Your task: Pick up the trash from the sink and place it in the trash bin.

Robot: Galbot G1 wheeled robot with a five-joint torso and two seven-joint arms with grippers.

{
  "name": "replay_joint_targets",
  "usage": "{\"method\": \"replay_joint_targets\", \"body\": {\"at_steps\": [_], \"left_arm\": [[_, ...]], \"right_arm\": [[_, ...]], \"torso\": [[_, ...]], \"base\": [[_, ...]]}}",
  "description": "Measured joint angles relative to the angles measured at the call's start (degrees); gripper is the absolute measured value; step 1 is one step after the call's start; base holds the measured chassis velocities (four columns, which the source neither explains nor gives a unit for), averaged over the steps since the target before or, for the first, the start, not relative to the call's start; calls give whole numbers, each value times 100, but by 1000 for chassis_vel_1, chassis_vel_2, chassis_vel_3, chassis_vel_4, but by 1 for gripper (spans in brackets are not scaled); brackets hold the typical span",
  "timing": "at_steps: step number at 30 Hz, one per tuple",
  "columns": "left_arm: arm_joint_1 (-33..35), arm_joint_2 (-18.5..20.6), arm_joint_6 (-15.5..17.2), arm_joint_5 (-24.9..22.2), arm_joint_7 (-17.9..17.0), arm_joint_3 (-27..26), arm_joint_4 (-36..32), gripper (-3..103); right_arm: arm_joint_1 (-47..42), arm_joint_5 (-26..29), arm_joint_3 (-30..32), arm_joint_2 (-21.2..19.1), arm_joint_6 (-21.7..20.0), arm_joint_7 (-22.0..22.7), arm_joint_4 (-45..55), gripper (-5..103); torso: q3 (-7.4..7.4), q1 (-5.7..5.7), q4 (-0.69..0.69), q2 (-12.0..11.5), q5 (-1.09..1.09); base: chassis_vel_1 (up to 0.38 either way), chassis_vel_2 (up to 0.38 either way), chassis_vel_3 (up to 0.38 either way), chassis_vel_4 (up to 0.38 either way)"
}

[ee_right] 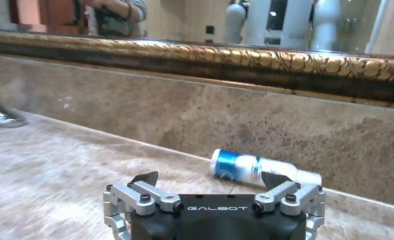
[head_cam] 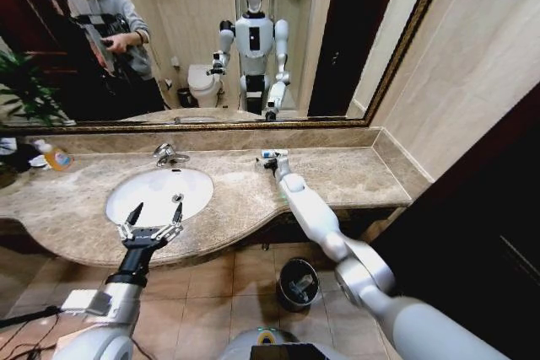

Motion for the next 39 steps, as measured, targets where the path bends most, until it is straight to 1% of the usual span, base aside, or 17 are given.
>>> {"method": "replay_joint_targets", "body": {"at_steps": [1, 3, 6, 12, 14, 15, 18, 19, 22, 25, 27, 28, 31, 34, 35, 36, 39], "left_arm": [[0, 0, 0, 0, 0, 0, 0, 100], [0, 0, 0, 0, 0, 0, 0, 100], [0, 0, 0, 0, 1, 0, 0, 100], [0, 0, 0, 0, 1, 0, 0, 100], [0, 0, 0, 0, 1, 0, 0, 100], [0, 0, 0, 0, 1, 0, 0, 100], [0, 0, 0, 1, 1, 0, 0, 100], [0, 0, 0, 0, 1, 0, 0, 100], [0, 0, 0, 0, 1, 0, 0, 100], [0, 0, 0, 0, 1, 0, 0, 100], [0, 0, 0, 0, 1, 0, 0, 100], [0, 0, 0, 0, 1, 0, 0, 100], [0, 0, 0, 0, 1, 0, 0, 100], [0, 0, 0, 0, 1, 0, 0, 100], [0, 0, 0, 0, 1, 0, 0, 100], [0, 0, 0, 0, 1, 0, 0, 100], [0, 0, 0, 0, 1, 0, 0, 100]], "right_arm": [[-116, -52, -15, -67, -3, -5, 225, 100], [-131, -80, -20, -84, 31, -6, 265, 100], [79, -83, -22, 6, 167, -9, -101, 100], [576, 152, 22, 310, 79, -3, -761, 100], [838, -21, 123, 527, 191, -4, -1188, 100], [838, -21, 123, 527, 191, -4, -1188, 100], [1233, -419, 279, 796, 459, -24, -1940, 100], [1373, -551, 356, 825, 532, -52, -2209, 100], [1522, -619, 434, 835, 542, -85, -2477, 100], [1568, -621, 457, 835, 536, -91, -2554, 100], [1794, -565, 588, 835, 374, -141, -3001, 100], [1794, -565, 588, 835, 374, -141, -3001, 100], [1919, -354, 561, 832, 120, -211, -3247, 100], [1923, -328, 487, 831, 27, -245, -3246, 100], [1909, -282, 394, 828, -55, -247, -3205, 100], [1787, -66, 103, 826, -238, -244, -2927, 100], [1635, 83, -144, 825, -357, -219, -2603, 100]], "torso": [[0, 1, 0, 0, 2], [-1, 0, 0, 0, 0], [0, 0, 1, 0, 0], [0, 1, 2, 0, -1], [0, 1, 2, 0, 0], [0, 1, 2, 0, 0], [0, 1, 4, 0, 0], [0, 1, 4, 0, -1], [0, 1, 2, 0, -1], [0, 1, 1, 0, 0], [0, 1, 1, 0, 0], [0, 1, 1, 0, 0], [-3, 0, 1, 2, -2], [-4, -1, 0, 2, -2], [-4, -2, -2, 3, -3], [-4, -2, -3, 3, -1], [-3, -2, -2, 3, -1]], "base": [[0, 0, 0, 0], [0, 0, 0, 0], [0, 0, 0, 0], [0, 0, 0, 0], [0, 0, 0, 0], [0, 0, 0, 0], [0, 0, 0, 0], [0, 0, 0, 0], [0, 0, 0, 0], [0, 0, 0, 0], [0, 0, 0, 0], [0, 0, 0, 0], [0, 0, 0, 0], [0, 0, 0, 0], [0, 0, 0, 0], [0, 0, 0, 0], [0, 0, 0, 0]]}}
